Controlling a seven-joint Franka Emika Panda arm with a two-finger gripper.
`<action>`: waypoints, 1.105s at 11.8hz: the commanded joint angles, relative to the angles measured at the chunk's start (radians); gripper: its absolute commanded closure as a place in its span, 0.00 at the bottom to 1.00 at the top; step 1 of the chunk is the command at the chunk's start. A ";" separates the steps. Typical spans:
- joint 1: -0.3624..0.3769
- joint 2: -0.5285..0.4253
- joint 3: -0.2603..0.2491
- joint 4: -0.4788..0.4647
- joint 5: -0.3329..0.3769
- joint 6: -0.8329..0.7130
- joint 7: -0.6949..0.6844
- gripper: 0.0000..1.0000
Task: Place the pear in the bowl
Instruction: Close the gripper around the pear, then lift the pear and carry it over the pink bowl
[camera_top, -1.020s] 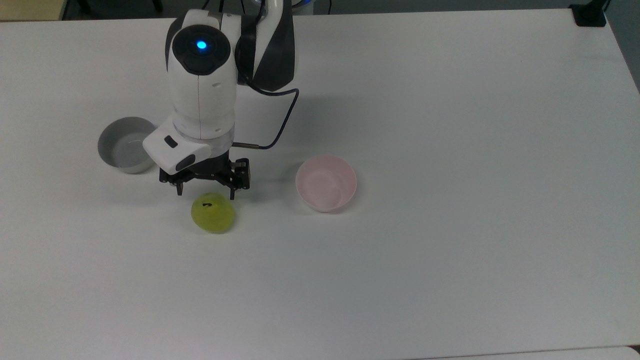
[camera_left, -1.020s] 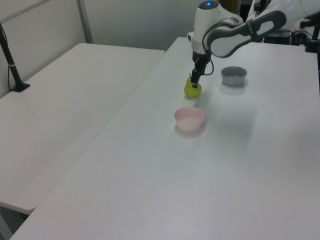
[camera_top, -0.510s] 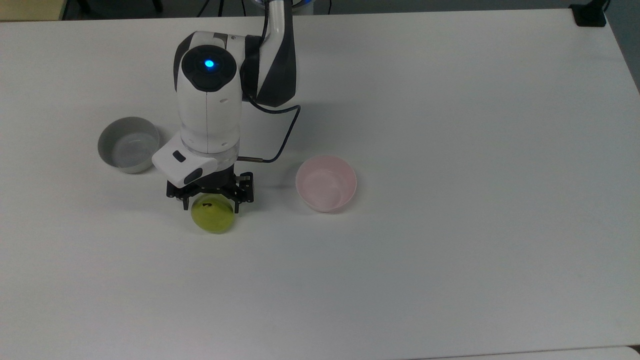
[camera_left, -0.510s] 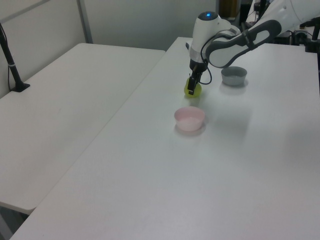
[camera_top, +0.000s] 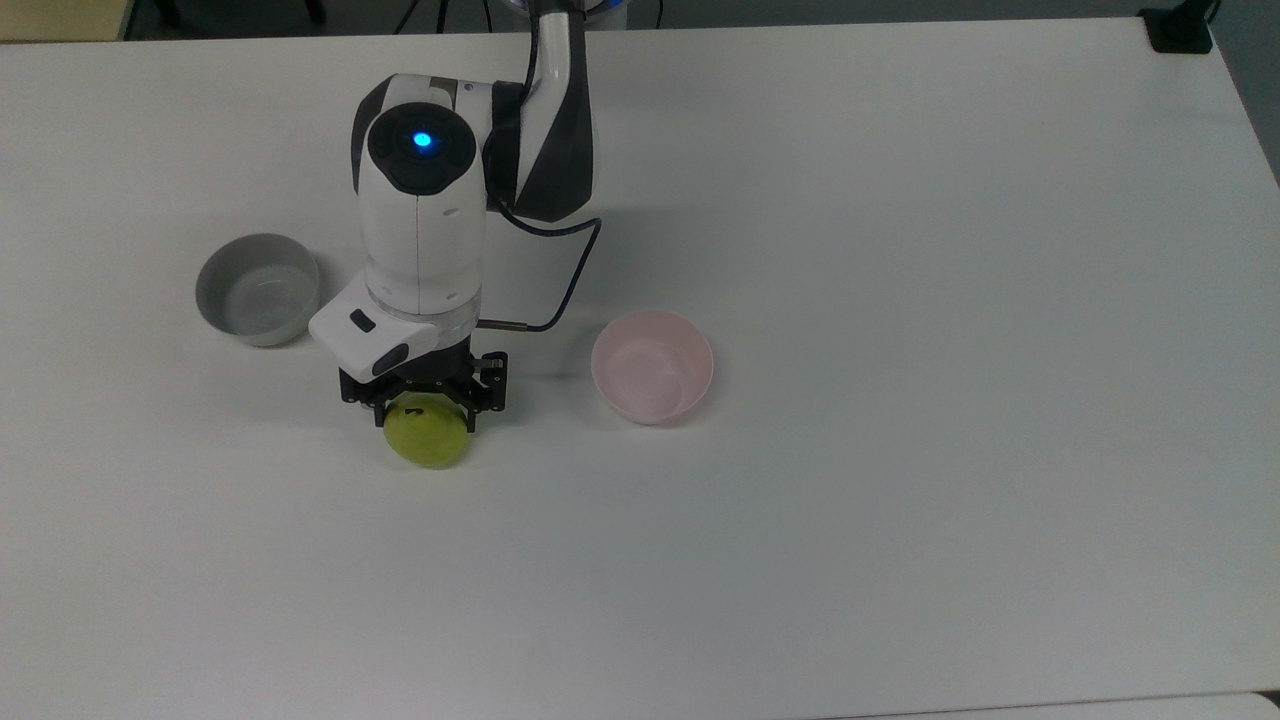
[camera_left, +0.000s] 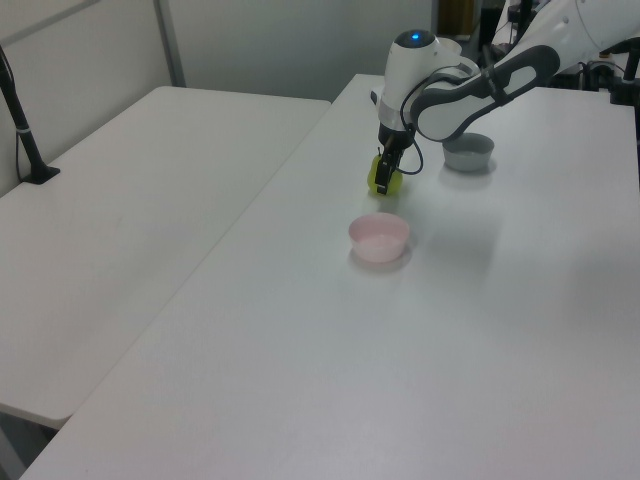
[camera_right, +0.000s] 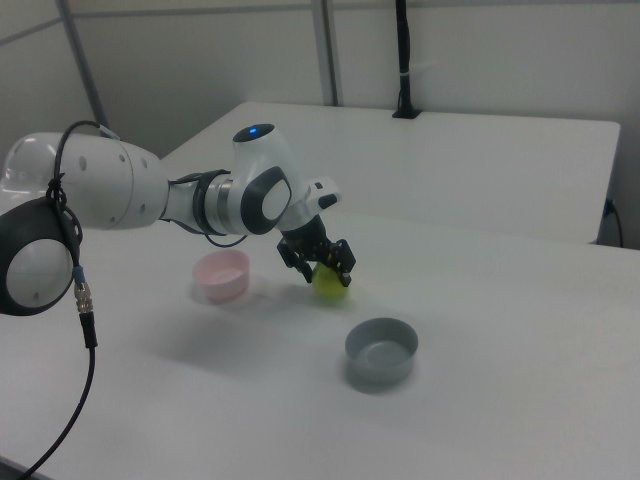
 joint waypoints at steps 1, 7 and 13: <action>0.003 -0.008 -0.001 -0.019 -0.012 0.028 -0.016 0.48; 0.009 -0.135 0.006 0.008 0.004 -0.097 -0.008 0.48; 0.057 -0.238 0.140 -0.006 -0.006 -0.234 0.129 0.48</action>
